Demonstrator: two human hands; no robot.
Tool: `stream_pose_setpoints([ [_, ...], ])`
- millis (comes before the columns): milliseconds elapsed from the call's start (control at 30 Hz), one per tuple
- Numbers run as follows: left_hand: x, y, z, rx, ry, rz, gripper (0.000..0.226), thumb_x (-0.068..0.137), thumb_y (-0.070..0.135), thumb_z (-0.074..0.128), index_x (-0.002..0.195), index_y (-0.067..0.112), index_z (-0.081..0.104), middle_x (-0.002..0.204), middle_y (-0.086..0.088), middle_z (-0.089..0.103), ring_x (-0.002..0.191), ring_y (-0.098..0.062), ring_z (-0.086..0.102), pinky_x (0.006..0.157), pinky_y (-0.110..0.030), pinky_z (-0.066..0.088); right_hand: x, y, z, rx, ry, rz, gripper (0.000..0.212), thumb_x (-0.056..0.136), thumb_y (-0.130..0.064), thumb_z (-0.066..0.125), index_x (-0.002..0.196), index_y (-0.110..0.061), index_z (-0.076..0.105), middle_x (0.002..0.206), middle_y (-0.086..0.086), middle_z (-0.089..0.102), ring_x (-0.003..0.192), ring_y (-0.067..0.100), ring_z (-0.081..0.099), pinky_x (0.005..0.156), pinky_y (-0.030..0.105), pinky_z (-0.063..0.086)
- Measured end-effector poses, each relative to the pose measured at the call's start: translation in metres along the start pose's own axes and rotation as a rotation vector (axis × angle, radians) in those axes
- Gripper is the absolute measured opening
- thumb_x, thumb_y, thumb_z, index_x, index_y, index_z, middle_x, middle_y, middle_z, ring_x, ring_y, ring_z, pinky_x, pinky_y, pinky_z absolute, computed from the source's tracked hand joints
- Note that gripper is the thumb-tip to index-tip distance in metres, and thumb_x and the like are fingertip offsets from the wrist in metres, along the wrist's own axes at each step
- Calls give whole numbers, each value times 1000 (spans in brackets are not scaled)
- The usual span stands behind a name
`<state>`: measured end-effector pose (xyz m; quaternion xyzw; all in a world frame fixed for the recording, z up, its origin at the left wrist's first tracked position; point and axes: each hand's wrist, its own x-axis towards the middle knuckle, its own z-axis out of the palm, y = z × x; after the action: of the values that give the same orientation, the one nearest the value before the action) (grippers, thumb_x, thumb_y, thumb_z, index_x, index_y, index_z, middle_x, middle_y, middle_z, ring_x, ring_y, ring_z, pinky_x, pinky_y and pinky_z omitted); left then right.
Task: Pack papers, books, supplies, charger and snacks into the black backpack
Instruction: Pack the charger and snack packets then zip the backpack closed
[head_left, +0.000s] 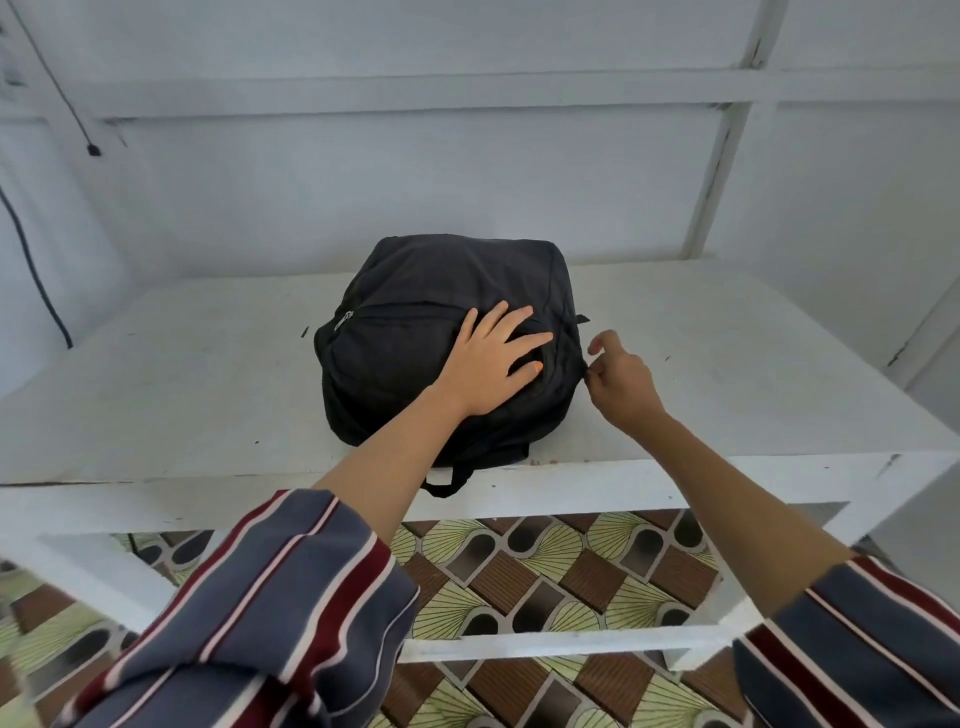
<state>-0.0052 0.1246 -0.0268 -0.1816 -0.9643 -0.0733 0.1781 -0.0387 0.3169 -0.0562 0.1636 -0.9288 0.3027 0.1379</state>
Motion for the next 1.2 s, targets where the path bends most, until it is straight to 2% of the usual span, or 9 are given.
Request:
stream_pose_setpoints([
  [133, -4, 4, -4, -11, -47, -28, 43, 100, 35, 34, 142, 30, 35, 157, 0, 12, 145, -25, 5, 115, -46, 4, -31, -14, 1, -30, -48, -171, 16, 89, 2, 47, 104, -1, 42, 70, 21, 61, 56, 33, 52, 53, 40, 44],
  [233, -15, 8, -7, -56, -80, -40, 44, 100, 35, 32, 143, 27, 34, 157, 0, 11, 144, -25, 7, 115, -47, 9, -52, -29, 1, 0, -77, -220, 17, 85, 6, 49, 100, 1, 42, 60, 13, 50, 48, 21, 39, 50, 35, 35],
  [533, -68, 9, -11, -242, -2, 72, 40, 100, 15, 35, 138, 7, 41, 143, -7, 43, 127, -23, 44, 107, -36, 30, -83, -77, -4, 72, -84, -208, 24, 82, 6, 50, 90, -10, 34, 59, 0, 37, 49, 14, 33, 49, 27, 27],
  [667, -82, 10, -16, -326, 26, 82, 41, 98, 13, 41, 139, 9, 40, 139, -7, 47, 118, -27, 51, 99, -37, 39, -90, -92, 0, 96, -124, -219, 15, 84, 4, 50, 91, -3, 39, 64, 9, 42, 54, 22, 37, 52, 32, 31],
  [767, -91, 11, -19, -412, 62, 99, 33, 91, 13, 51, 124, 12, 53, 130, -4, 53, 110, -23, 56, 86, -41, 48, -93, -96, 0, 168, -136, -177, 14, 87, 1, 51, 89, -4, 38, 67, 14, 47, 55, 21, 40, 54, 32, 33],
  [867, -93, 13, -18, -304, 106, 107, 27, 84, 22, 64, 109, 12, 64, 130, -3, 52, 108, -20, 57, 79, -34, 50, -94, -96, -5, 241, -163, -109, 14, 91, -4, 50, 87, -6, 37, 67, 8, 46, 55, 14, 38, 55, 25, 33],
  [1000, -86, 19, -14, -242, 182, 87, 17, 84, 18, 65, 95, 6, 67, 120, -6, 57, 94, -25, 61, 72, -37, 51, -89, -98, -17, 359, -241, -58, 5, 96, -8, 43, 91, -5, 41, 79, 11, 60, 70, 17, 56, 70, 27, 48],
  [1100, -84, 21, -15, -259, 237, 66, 15, 85, 18, 64, 91, 6, 69, 116, -6, 60, 89, -23, 63, 69, -33, 51, -81, -93, -24, 417, -124, -69, 7, 92, 0, 44, 93, -7, 46, 80, 12, 62, 72, 22, 59, 66, 21, 48],
  [1200, -87, 20, -15, -357, 269, 0, 16, 85, 18, 65, 93, 7, 72, 120, -4, 59, 95, -19, 63, 78, -30, 51, -79, -80, -16, 93, 19, -239, 26, 80, 0, 62, 105, -7, 58, 95, 11, 62, 78, 21, 54, 71, 28, 48],
])
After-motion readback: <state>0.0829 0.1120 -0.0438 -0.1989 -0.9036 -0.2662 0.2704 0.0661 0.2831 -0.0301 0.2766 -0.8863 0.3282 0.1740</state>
